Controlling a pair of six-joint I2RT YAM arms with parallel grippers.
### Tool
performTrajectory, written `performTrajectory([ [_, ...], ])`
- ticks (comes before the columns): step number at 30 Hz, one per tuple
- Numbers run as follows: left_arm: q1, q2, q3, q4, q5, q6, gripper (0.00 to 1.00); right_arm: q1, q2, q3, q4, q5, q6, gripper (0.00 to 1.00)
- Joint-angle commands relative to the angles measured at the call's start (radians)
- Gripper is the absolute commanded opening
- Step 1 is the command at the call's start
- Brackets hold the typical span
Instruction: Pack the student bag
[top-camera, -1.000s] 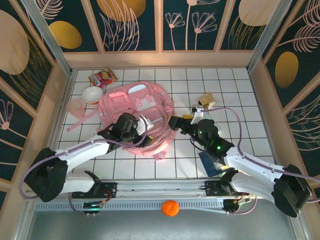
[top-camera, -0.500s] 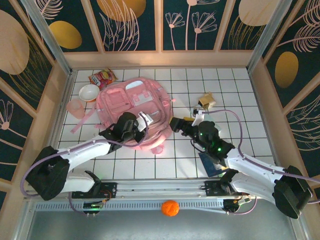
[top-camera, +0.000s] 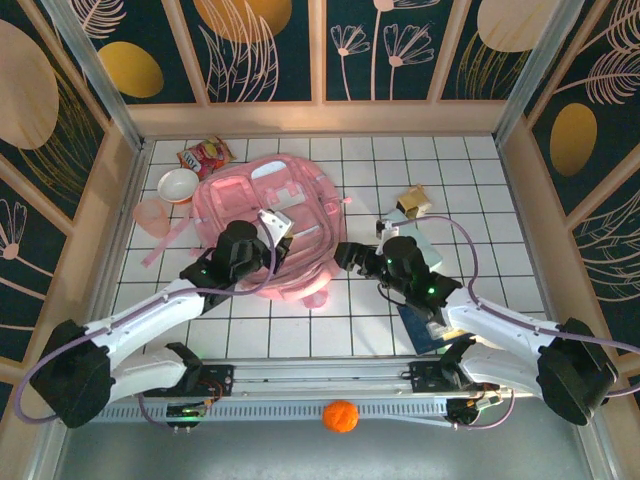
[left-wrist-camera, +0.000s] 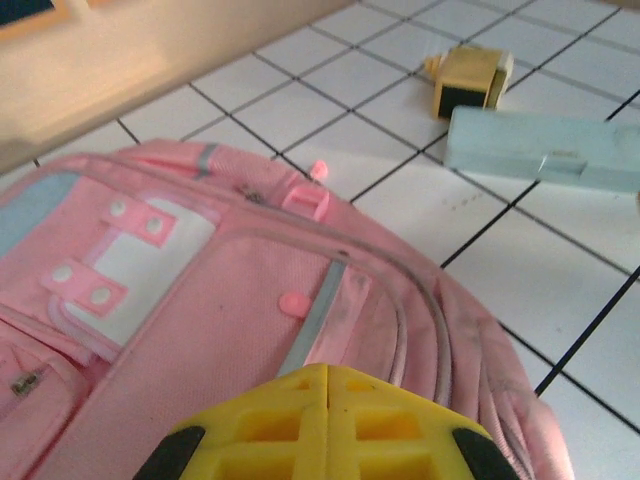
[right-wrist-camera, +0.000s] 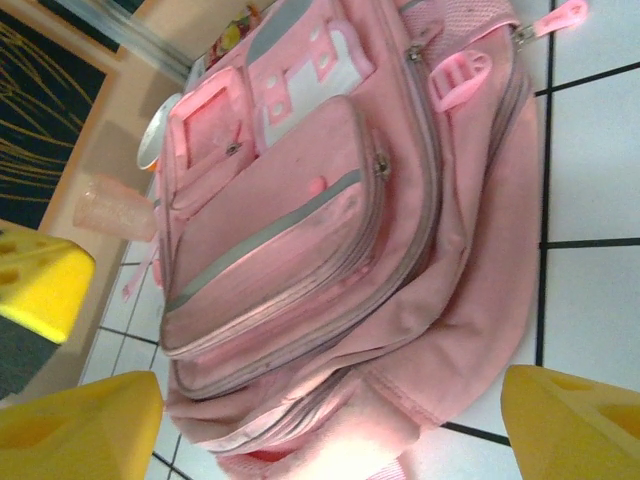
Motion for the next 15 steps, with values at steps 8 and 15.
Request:
performTrajectory([
  [8, 0.004, -0.084, 0.06, 0.018, 0.162, -0.019, 0.0, -0.007, -0.127, -0.044, 0.025, -0.04, 0.068, 0.85],
  [15, 0.003, -0.079, 0.05, 0.072, 0.3, 0.02, 0.0, -0.03, -0.163, -0.048, 0.004, -0.066, 0.109, 0.84],
])
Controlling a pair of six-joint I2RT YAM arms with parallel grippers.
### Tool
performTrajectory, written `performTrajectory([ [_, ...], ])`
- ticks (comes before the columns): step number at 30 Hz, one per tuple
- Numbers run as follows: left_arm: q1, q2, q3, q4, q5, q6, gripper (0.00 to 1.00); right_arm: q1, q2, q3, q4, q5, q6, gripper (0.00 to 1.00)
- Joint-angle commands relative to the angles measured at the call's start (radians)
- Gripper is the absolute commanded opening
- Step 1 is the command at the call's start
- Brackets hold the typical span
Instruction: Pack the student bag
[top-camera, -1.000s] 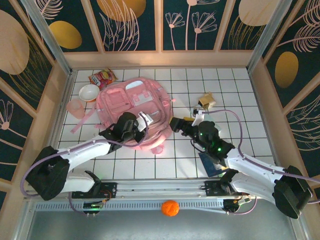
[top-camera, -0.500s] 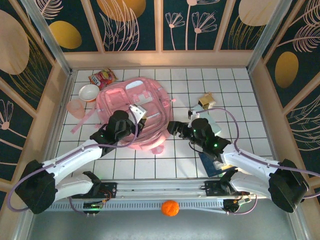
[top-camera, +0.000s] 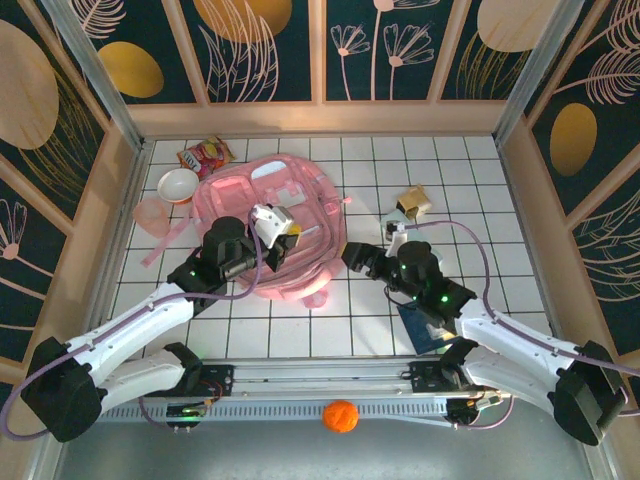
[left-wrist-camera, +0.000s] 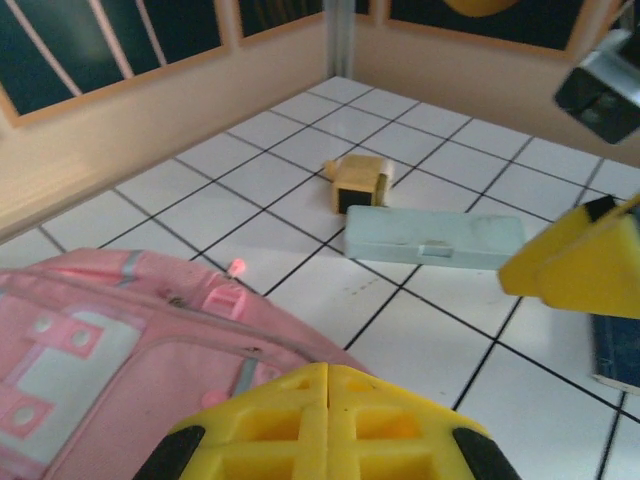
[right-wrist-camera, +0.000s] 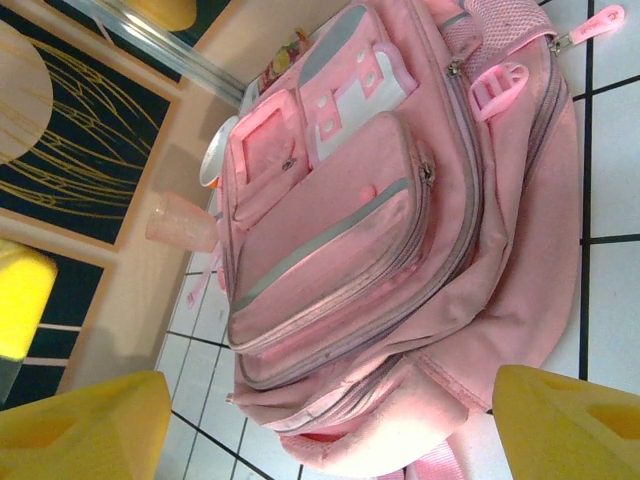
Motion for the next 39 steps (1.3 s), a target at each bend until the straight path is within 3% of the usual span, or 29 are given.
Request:
performTrajectory([
  [1, 0.004, 0.002, 0.017, 0.043, 0.095, 0.034, 0.0, -0.015, -0.02, 0.001, 0.006, -0.024, 0.047, 0.84],
  [7, 0.003, -0.02, -0.039, 0.14, 0.165, 0.056, 0.0, -0.043, 0.041, 0.007, 0.103, -0.166, 0.108, 0.85],
  [11, 0.004, -0.004, -0.042, 0.102, 0.011, 0.058, 0.0, -0.044, 0.136, 0.057, 0.075, -0.195, 0.113, 0.84],
  [12, 0.004, 0.014, -0.033, 0.073, -0.028, 0.067, 0.08, -0.049, 0.155, 0.068, 0.059, -0.19, 0.108, 0.84],
  [14, 0.003, 0.068, -0.013, -0.008, -0.088, 0.114, 0.33, -0.067, 0.186, 0.077, 0.045, -0.187, 0.108, 0.84],
  [18, 0.003, 0.2, 0.0, -0.078, -0.144, 0.17, 0.6, -0.101, 0.2, 0.049, 0.105, -0.201, 0.115, 0.84],
  [22, 0.003, 0.351, 0.058, -0.105, -0.198, 0.172, 0.79, -0.123, 0.224, 0.036, 0.149, -0.223, 0.124, 0.84],
  [25, 0.003, 0.431, 0.09, -0.074, -0.277, 0.168, 0.84, -0.123, 0.25, 0.047, 0.149, -0.235, 0.117, 0.84],
  [28, 0.003, 0.491, 0.123, -0.051, -0.339, 0.177, 0.8, -0.123, 0.269, 0.056, 0.143, -0.237, 0.11, 0.84],
  [29, 0.003, 0.506, 0.132, -0.047, -0.348, 0.18, 0.69, -0.123, 0.274, 0.059, 0.141, -0.238, 0.106, 0.84],
  [30, 0.003, 0.512, 0.136, -0.042, -0.347, 0.181, 0.43, -0.123, 0.276, 0.059, 0.139, -0.24, 0.102, 0.84],
  [31, 0.004, 0.508, 0.134, -0.025, -0.351, 0.166, 0.1, -0.124, 0.277, 0.061, 0.136, -0.24, 0.098, 0.84],
  [32, 0.004, 0.49, 0.131, -0.013, -0.341, 0.152, 0.0, -0.124, 0.274, 0.062, 0.129, -0.237, 0.094, 0.84],
  [39, 0.017, 0.227, 0.055, 0.076, -0.166, 0.156, 0.0, -0.147, 0.216, 0.059, 0.044, -0.153, 0.05, 0.84],
])
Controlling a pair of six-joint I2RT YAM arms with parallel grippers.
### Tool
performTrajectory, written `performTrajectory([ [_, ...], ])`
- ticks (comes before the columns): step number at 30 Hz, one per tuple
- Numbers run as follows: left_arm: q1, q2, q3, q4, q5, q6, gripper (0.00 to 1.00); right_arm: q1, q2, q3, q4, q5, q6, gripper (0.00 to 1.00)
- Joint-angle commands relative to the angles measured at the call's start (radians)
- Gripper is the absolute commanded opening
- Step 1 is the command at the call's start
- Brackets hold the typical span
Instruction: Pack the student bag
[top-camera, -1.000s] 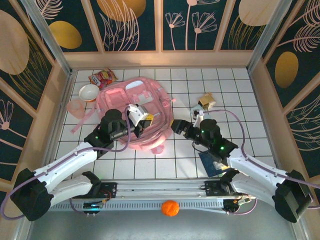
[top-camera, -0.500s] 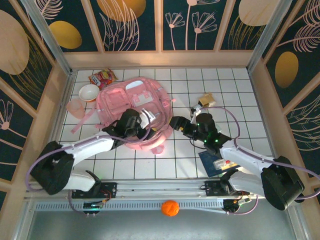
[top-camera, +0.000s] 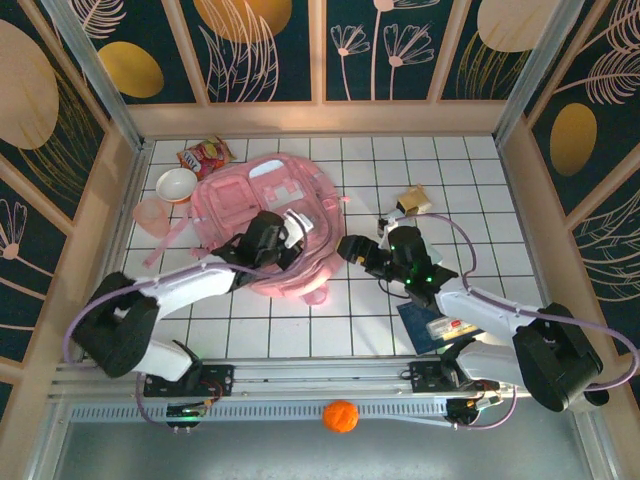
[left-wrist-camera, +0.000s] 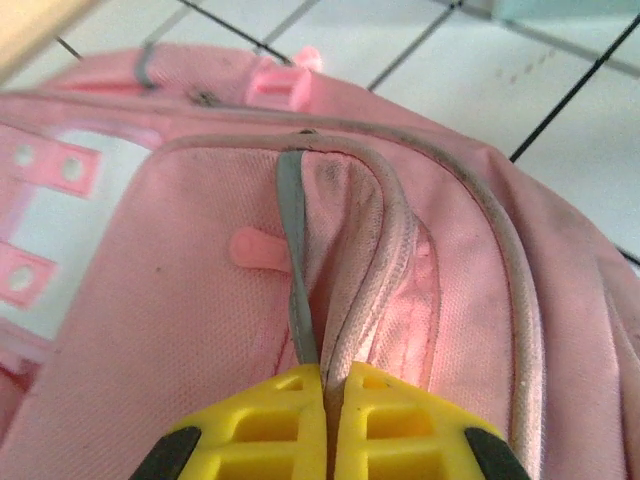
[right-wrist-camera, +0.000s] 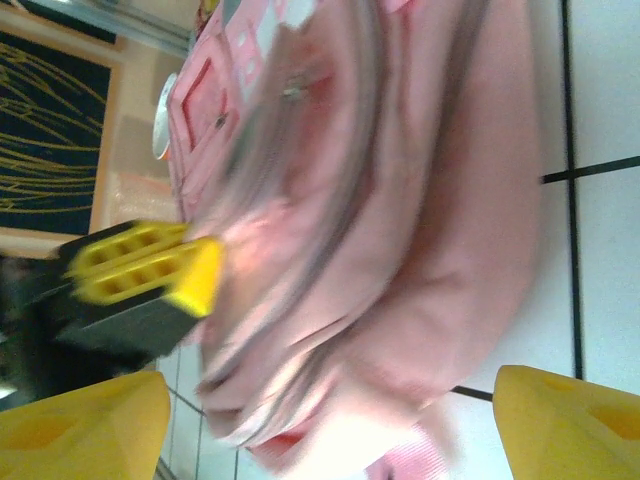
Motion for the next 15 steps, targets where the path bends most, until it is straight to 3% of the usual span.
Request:
performTrajectory([
  [1, 0.019, -0.142, -0.002, 0.118, 0.105, -0.013, 0.0, -0.027, -0.052, 0.011, -0.013, 0.048, -0.037, 0.85],
  [7, 0.056, -0.208, 0.01, 0.083, 0.231, -0.012, 0.0, -0.049, 0.008, 0.014, 0.134, -0.086, -0.017, 0.85],
  [11, 0.063, -0.251, -0.017, 0.108, 0.338, 0.005, 0.0, -0.049, 0.064, 0.016, 0.184, -0.11, 0.062, 0.85],
  [15, 0.072, -0.291, -0.075, 0.191, 0.382, 0.002, 0.0, -0.017, 0.12, -0.033, 0.281, -0.103, 0.162, 0.75],
])
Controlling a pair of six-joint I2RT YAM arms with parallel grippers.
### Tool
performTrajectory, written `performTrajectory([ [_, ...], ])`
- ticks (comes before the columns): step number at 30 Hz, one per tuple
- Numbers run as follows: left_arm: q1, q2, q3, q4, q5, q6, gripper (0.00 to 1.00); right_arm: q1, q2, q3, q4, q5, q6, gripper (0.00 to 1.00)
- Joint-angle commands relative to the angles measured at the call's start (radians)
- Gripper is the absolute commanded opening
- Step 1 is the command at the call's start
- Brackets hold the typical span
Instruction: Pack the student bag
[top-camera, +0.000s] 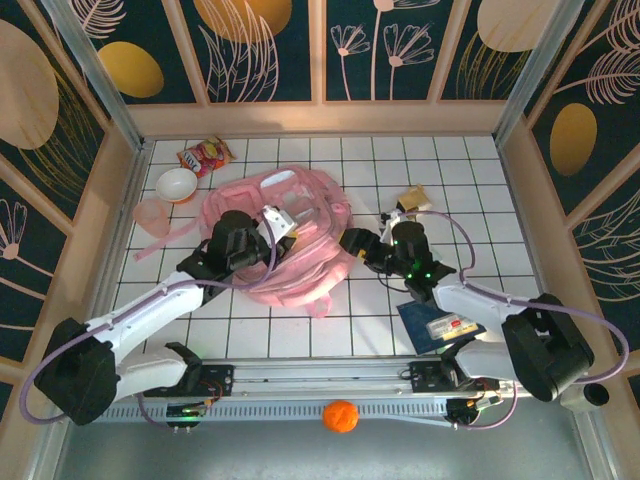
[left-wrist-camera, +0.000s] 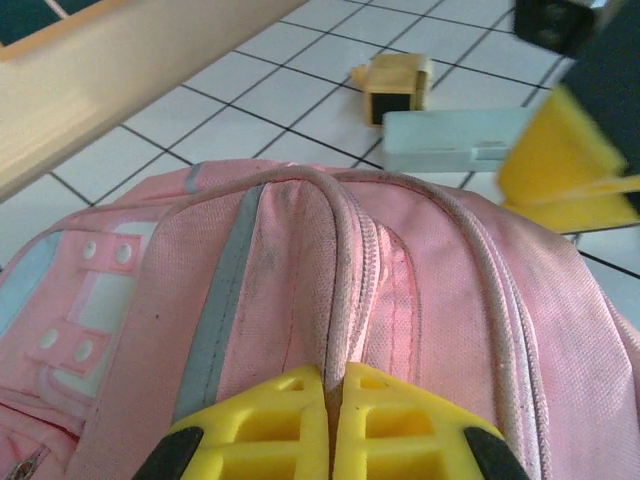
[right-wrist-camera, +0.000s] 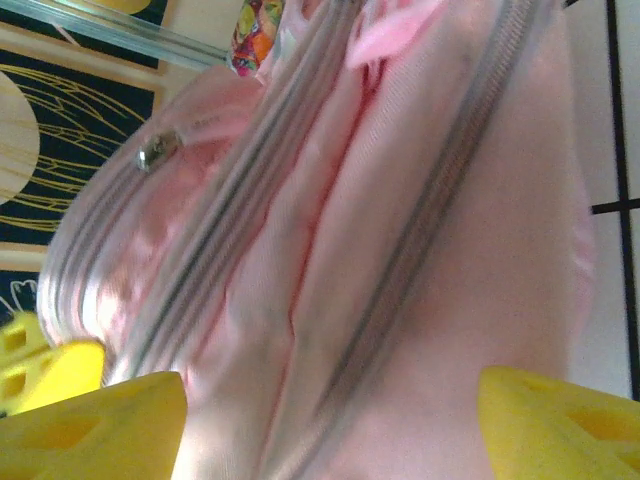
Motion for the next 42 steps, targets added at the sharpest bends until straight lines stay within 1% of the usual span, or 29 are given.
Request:
performTrajectory([
  [1, 0.014, -0.062, -0.015, 0.203, 0.125, 0.0, 0.0, 0.032, 0.043, -0.032, 0.129, -0.015, 0.096, 0.74],
  [5, 0.026, -0.066, -0.015, 0.201, 0.116, 0.004, 0.0, 0.055, 0.075, -0.042, 0.219, -0.021, 0.121, 0.63],
  [8, 0.026, -0.054, 0.0, 0.134, 0.111, 0.05, 0.0, 0.078, 0.088, -0.014, 0.221, -0.021, 0.111, 0.45],
  [9, 0.025, -0.049, 0.005, 0.114, 0.113, 0.062, 0.0, 0.087, 0.094, -0.003, 0.22, -0.019, 0.107, 0.37],
  [11, 0.026, -0.049, 0.004, 0.1, 0.116, 0.072, 0.0, 0.1, 0.099, 0.006, 0.219, -0.002, 0.108, 0.14],
  [12, 0.025, -0.049, 0.001, 0.094, 0.12, 0.075, 0.0, 0.107, 0.097, 0.006, 0.227, 0.013, 0.113, 0.0],
  [13, 0.025, -0.049, 0.003, 0.082, 0.122, 0.08, 0.0, 0.115, 0.093, 0.006, 0.229, 0.025, 0.118, 0.0],
  [15, 0.025, -0.049, 0.013, 0.045, 0.149, 0.089, 0.19, 0.128, 0.081, 0.012, 0.227, 0.05, 0.116, 0.0],
  [17, 0.013, -0.04, 0.047, -0.037, 0.218, 0.125, 0.22, 0.14, 0.071, 0.024, 0.21, 0.067, 0.107, 0.0],
  [18, 0.0, -0.032, 0.065, -0.081, 0.235, 0.139, 0.26, 0.145, 0.066, 0.031, 0.199, 0.074, 0.1, 0.0],
  [20, -0.03, -0.025, 0.079, -0.132, 0.205, 0.147, 0.39, 0.153, 0.058, 0.047, 0.176, 0.082, 0.088, 0.0],
  [22, -0.04, -0.026, 0.065, -0.143, 0.159, 0.141, 0.52, 0.161, 0.048, 0.056, 0.157, 0.095, 0.074, 0.0],
  [25, -0.044, -0.017, 0.035, -0.122, 0.105, 0.129, 0.63, 0.172, 0.037, 0.061, 0.14, 0.116, 0.067, 0.0],
  [28, -0.05, 0.028, 0.04, -0.123, 0.072, 0.117, 0.68, 0.176, 0.038, 0.067, 0.137, 0.117, 0.065, 0.0],
  [30, -0.055, 0.06, 0.043, -0.118, 0.045, 0.113, 0.69, 0.179, 0.038, 0.072, 0.141, 0.115, 0.065, 0.0],
  [37, -0.058, 0.153, 0.065, -0.113, 0.053, 0.107, 0.72, 0.19, 0.051, 0.089, 0.153, 0.107, 0.047, 0.0],
  [40, -0.059, 0.174, 0.061, -0.092, 0.021, 0.104, 0.69, 0.198, 0.049, 0.088, 0.173, 0.102, 0.036, 0.0],
  [42, -0.058, 0.184, 0.066, -0.089, 0.018, 0.106, 0.61, 0.206, 0.04, 0.088, 0.175, 0.105, 0.019, 0.0],
])
